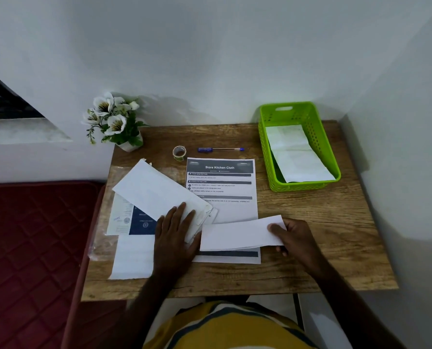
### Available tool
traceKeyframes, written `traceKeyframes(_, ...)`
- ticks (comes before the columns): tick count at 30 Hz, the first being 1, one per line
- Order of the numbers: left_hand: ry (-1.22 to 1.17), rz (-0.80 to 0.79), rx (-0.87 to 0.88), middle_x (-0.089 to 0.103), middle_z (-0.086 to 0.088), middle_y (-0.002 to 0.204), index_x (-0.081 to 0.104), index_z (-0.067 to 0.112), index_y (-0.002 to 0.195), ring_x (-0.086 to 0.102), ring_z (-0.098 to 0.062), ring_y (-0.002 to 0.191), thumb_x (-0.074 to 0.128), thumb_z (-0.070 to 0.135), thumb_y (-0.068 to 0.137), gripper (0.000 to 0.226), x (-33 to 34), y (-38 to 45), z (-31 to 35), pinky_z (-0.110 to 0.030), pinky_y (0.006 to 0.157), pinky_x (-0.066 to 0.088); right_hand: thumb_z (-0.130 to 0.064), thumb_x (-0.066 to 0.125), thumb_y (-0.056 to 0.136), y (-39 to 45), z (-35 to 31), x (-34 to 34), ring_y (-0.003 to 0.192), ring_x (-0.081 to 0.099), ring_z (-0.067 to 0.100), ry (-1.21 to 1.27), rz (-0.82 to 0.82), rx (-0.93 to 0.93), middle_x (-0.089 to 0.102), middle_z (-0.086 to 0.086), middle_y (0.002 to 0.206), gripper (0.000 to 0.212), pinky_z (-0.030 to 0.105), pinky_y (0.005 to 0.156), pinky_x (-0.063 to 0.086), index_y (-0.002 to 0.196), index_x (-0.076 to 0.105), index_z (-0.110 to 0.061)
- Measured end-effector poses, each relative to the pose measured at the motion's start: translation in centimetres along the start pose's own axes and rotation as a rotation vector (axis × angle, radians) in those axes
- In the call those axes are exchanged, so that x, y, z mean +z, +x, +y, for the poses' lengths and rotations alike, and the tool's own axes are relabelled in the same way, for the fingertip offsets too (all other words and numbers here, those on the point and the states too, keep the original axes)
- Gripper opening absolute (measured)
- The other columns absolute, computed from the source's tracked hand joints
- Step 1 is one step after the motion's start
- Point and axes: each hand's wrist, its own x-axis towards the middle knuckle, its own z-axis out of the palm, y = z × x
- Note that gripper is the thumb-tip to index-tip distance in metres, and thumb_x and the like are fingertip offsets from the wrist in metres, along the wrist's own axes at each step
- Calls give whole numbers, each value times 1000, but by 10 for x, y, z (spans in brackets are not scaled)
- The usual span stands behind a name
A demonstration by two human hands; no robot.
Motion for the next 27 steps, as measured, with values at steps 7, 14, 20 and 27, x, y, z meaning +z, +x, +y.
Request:
traceKeyframes(7, -44, 14, -20, 36, -3, 164, 48, 23, 151, 31, -25, 152, 46, 52, 99, 59, -3, 2, 1, -54, 121, 29, -17, 67, 97, 1, 1, 0, 43, 56, 14, 0, 22, -10, 68, 5, 59, 13, 25, 38, 42, 92, 74, -7)
traceKeyframes(14, -59, 97, -4, 58, -6, 146, 67, 17, 129, 49, -29, 138, 57, 45, 98, 43, -3, 8, -3, -50, 115, 38, -18, 67, 97, 2, 5, 3, 46, 57, 17, 0, 20, -34, 71, 23, 72, 13, 25, 40, 43, 92, 75, -9)
traceKeyframes(20, -94, 153, -3, 67, -10, 131, 74, 12, 105, 58, -31, 127, 65, 35, 94, 27, -4, 7, -3, -52, 105, 46, -20, 67, 97, 4, 6, 3, 46, 57, 16, -4, 26, -34, 72, 20, 71, 14, 25, 41, 44, 94, 75, -9)
traceKeyframes(27, -146, 167, -62, 71, -5, 124, 77, 15, 94, 65, -24, 112, 71, 37, 89, 23, -14, 13, -3, -39, 95, 52, -20, 67, 98, 1, 5, 3, 46, 55, 14, 64, 9, -32, 68, 5, 59, 12, 24, 41, 42, 95, 75, -12)
